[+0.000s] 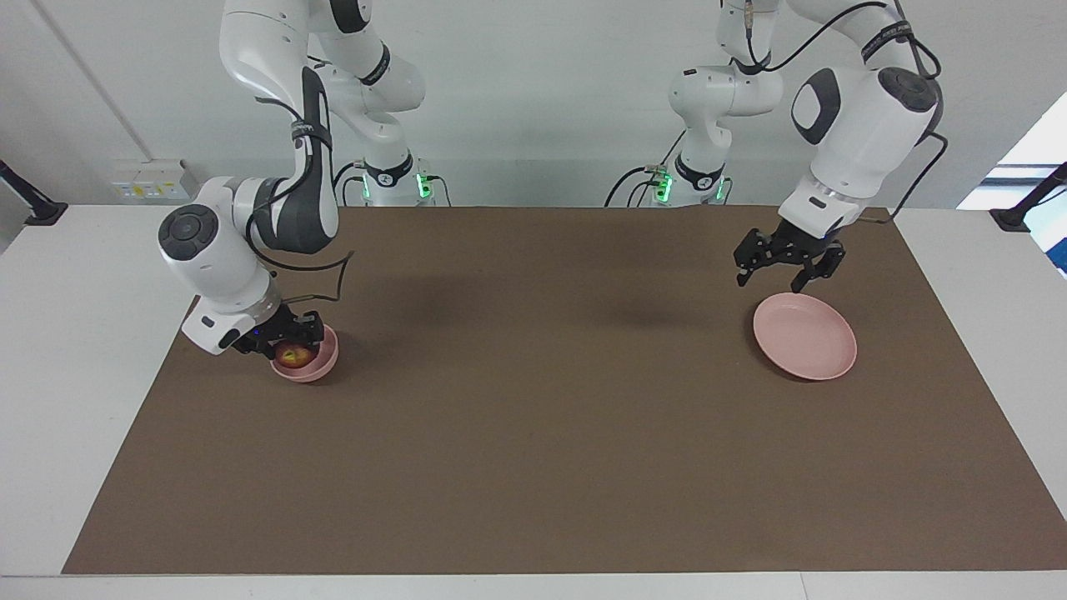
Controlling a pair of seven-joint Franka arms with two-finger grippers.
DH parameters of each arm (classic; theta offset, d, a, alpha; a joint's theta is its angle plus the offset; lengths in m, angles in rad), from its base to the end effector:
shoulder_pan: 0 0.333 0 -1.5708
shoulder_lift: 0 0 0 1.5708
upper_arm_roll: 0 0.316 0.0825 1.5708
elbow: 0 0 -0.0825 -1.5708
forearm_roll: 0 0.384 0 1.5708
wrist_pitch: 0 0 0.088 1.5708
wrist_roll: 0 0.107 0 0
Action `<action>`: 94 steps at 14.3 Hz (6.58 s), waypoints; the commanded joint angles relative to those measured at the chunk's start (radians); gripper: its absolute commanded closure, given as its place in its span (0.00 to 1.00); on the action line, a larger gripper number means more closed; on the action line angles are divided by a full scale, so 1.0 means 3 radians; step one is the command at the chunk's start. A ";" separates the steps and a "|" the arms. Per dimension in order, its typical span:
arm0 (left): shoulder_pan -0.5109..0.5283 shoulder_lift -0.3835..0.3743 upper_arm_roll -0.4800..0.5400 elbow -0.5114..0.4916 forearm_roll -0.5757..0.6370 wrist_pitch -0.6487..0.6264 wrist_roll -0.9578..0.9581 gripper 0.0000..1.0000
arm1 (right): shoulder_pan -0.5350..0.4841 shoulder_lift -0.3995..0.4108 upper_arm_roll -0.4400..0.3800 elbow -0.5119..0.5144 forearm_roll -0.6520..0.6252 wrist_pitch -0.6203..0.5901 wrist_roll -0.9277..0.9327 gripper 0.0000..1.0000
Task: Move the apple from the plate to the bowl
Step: 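Lower the apple toward the bowl while the left gripper withdraws, then hold the apple down inside the pink bowl with the right gripper, then open the right gripper to release the apple and lift away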
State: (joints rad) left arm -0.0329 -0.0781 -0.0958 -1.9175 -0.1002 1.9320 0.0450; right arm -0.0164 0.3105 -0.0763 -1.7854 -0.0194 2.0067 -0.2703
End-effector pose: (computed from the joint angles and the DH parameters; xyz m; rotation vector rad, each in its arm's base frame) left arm 0.5418 -0.0784 0.5338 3.0393 -0.2171 0.1351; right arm 0.6243 -0.0560 0.3737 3.1002 0.2941 -0.1469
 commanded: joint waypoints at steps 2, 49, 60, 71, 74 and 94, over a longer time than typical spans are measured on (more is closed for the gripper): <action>-0.0064 0.0025 0.0150 0.0693 0.0237 -0.0711 0.0008 0.00 | -0.0027 -0.0007 0.0024 -0.0026 0.0003 0.0055 -0.0014 1.00; 0.0186 0.0066 0.0151 0.1723 0.0288 -0.2170 -0.0222 0.00 | -0.0002 0.0172 0.0024 -0.0082 0.0013 0.0198 0.0083 0.40; 0.0186 0.0071 0.0151 0.1723 0.0288 -0.2170 -0.0222 0.00 | -0.0002 0.0172 0.0024 -0.0082 0.0013 0.0193 0.0083 0.07; 0.0186 0.0071 0.0151 0.1723 0.0288 -0.2170 -0.0222 0.00 | 0.0039 -0.0058 0.0029 -0.0021 0.0013 0.0137 0.0353 0.00; 0.0186 0.0066 0.0151 0.1723 0.0288 -0.2170 -0.0222 0.00 | 0.0141 -0.0211 0.0050 -0.0026 -0.0037 0.0081 0.0767 0.00; 0.0186 0.0066 0.0151 0.1723 0.0288 -0.2170 -0.0222 0.00 | 0.0213 -0.1265 0.0039 0.0736 -0.0053 -0.1652 0.1095 0.00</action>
State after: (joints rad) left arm 0.0184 -0.0314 -0.0481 -1.3693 -0.0243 1.2771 -0.0129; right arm 0.0547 -0.0477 -0.0768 -1.5779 -0.0195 1.5435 0.0491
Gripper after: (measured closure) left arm 0.000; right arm 0.000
